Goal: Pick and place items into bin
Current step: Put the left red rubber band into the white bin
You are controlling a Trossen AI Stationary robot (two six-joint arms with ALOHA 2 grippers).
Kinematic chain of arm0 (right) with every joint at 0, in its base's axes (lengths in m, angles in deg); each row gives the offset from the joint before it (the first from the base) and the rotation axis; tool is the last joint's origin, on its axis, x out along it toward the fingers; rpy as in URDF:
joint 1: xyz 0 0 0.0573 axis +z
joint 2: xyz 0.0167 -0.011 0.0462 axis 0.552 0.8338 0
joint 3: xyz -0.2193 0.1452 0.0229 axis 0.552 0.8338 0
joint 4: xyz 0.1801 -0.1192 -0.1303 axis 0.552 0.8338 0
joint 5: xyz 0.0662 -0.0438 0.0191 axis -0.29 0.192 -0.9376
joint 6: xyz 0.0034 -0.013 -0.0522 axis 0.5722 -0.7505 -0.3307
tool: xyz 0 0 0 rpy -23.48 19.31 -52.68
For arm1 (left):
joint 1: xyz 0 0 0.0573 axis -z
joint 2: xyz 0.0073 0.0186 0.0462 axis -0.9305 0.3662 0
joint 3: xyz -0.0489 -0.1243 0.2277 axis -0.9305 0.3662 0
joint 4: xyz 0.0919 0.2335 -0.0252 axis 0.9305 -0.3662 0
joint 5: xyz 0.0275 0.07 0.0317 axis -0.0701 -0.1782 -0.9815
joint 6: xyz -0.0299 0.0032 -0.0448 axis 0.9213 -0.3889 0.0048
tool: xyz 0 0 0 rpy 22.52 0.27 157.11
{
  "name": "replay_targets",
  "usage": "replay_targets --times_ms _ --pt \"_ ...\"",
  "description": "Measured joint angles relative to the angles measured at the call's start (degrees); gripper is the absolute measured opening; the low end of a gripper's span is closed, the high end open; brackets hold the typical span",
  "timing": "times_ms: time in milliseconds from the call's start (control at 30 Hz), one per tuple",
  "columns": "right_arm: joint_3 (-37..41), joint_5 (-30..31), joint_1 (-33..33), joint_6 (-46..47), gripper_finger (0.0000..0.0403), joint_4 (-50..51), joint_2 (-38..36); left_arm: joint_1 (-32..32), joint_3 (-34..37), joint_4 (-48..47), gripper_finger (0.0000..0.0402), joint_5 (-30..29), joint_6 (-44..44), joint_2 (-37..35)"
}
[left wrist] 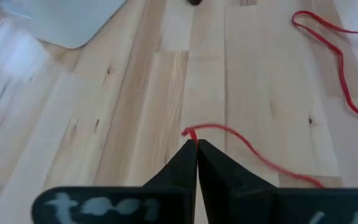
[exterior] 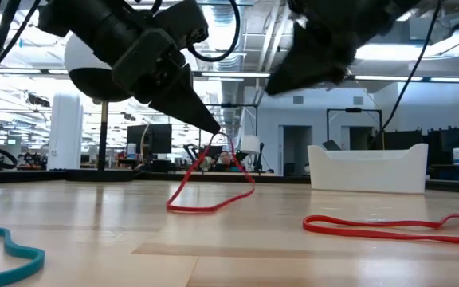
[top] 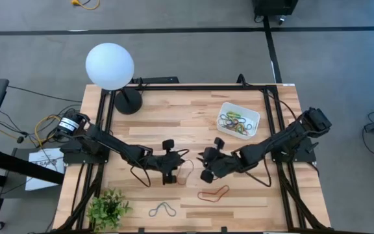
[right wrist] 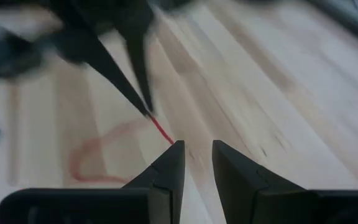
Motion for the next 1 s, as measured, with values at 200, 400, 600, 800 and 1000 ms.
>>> replay_targets --times_ms 200,400,600,800,1000 --pt "-0.15 -3.05 -0.45 -10.36 0.0076 -15.04 5.35 0.00 0.00 0.34 0.0000 0.02 -1.19 0.02" --pt "0.06 -4.90 -2.03 -12.25 0.0076 -16.05 10.10 0.02 -0.02 0.62 0.0000 0.04 -1.26 0.02" --pt "0.05 -8.05 -4.55 -11.81 0.0076 -17.03 11.26 0.02 -0.04 0.71 0.0000 0.25 -1.28 0.02" --pt "0.00 -12.85 -5.48 -11.79 0.0076 -16.98 11.20 0.02 -0.07 0.71 0.0000 0.28 -1.30 0.02" --pt "0.00 -14.56 -5.47 -11.79 0.0076 -16.81 11.20 0.02 -0.07 1.37 0.0000 0.30 -1.36 0.02"
